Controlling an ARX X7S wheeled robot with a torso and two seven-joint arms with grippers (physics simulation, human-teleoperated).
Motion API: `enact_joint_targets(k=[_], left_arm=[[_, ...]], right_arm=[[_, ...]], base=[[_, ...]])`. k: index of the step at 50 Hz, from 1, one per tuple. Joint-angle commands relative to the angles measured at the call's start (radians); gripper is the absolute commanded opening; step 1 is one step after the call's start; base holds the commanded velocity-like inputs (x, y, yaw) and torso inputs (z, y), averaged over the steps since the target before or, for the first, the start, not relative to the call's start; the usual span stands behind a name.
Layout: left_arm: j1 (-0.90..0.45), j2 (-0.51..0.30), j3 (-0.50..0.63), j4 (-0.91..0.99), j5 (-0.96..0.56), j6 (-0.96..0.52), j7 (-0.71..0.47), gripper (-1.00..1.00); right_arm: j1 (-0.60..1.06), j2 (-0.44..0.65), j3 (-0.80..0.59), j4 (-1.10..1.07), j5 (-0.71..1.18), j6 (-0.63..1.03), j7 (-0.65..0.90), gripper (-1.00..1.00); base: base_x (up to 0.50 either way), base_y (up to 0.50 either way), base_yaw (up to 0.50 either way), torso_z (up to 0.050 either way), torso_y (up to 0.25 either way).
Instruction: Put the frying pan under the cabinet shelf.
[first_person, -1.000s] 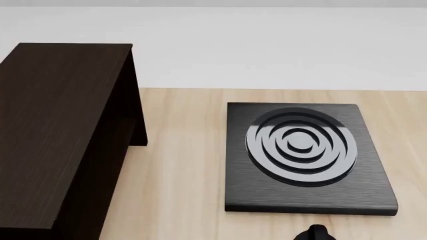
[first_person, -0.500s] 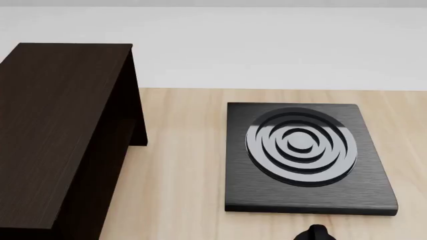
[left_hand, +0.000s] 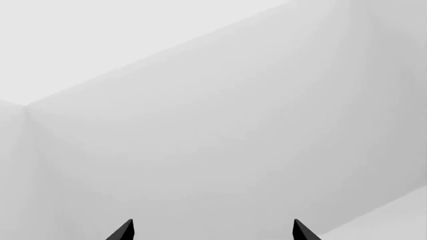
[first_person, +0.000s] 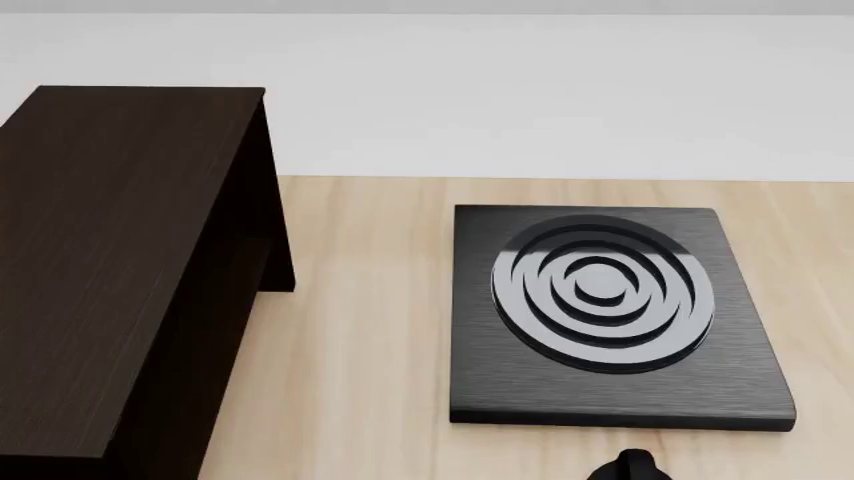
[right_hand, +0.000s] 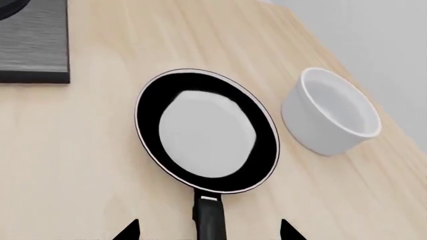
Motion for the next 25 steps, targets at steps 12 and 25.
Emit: enact_joint_targets(k=[12, 25], left_arm=[[-0.015, 0.01, 0.014, -0.021, -0.003, 0.008, -0.013, 1.0], [-0.012, 0.019, 0.034, -0.04, -0.002, 0.024, -0.021, 1.0]], right_arm=[[0.048, -0.008, -0.028, 0.048, 0.002, 0.014, 0.021, 1.0], [0.038, -0.036, 0.001, 0.181, 0.011, -0.111, 0.03, 1.0]], base=[[0.0, 0.0, 0.0, 0.0, 0.0], [0.0, 0.0, 0.0, 0.0, 0.0]])
